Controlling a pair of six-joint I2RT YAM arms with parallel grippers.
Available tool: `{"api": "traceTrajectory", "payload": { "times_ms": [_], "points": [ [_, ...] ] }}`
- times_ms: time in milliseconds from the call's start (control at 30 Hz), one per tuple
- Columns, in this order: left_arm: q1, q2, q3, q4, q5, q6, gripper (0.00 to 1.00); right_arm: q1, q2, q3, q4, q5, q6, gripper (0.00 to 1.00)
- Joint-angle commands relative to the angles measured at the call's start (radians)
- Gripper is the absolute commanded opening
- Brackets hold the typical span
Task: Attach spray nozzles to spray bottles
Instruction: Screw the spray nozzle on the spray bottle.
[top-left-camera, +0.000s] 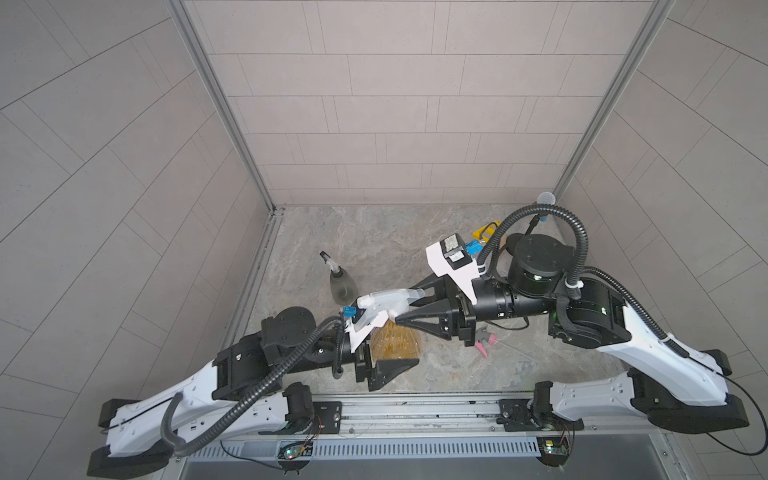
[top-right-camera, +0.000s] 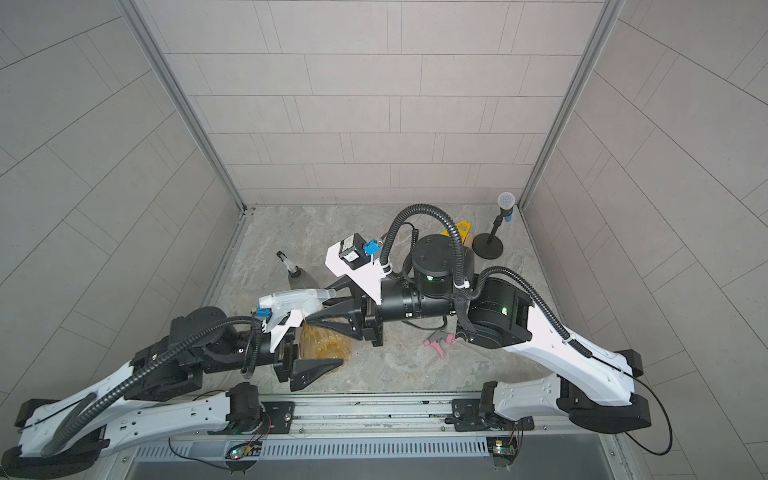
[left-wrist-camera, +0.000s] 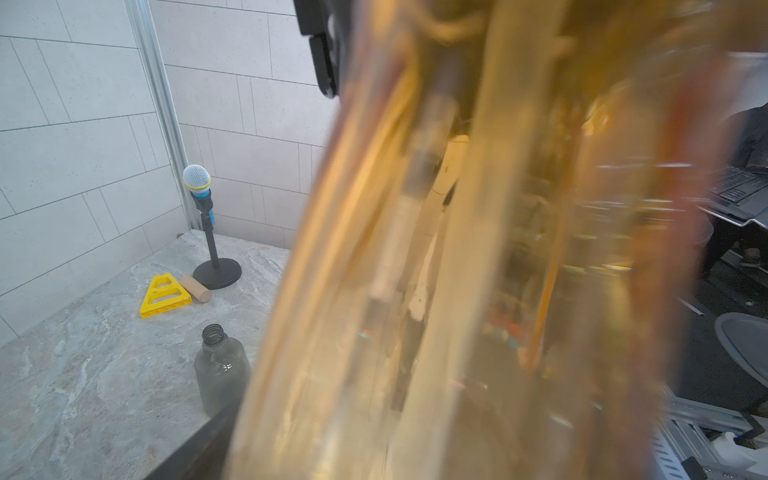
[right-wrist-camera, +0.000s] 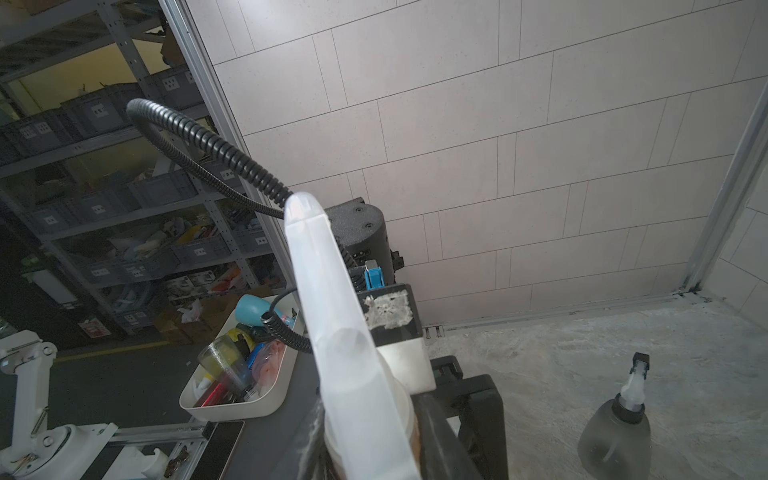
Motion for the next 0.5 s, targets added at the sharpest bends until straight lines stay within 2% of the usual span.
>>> {"api": "traceTrajectory", "payload": {
  "times_ms": [0,200,367,467],
  "points": [
    [0.006,0.002,0.021,0.047,-0.032,-0.002,0.0,0.025,-0.017,-0.025,0.004,0.063,-0.009,0.32],
    [0.006,0.019,0.031,0.037,-0.124,0.018,0.0,0.146,-0.019,-0.057,-0.026,0.314,-0.005,0.29],
    [0.006,0.029,0.039,0.046,-0.163,0.032,0.0,0.297,-0.002,-0.089,-0.043,0.648,0.007,0.29],
    [0.006,0.037,0.044,0.048,-0.176,0.038,0.0,0.355,0.006,-0.134,0.001,0.816,0.064,0.29]
  ]
}}
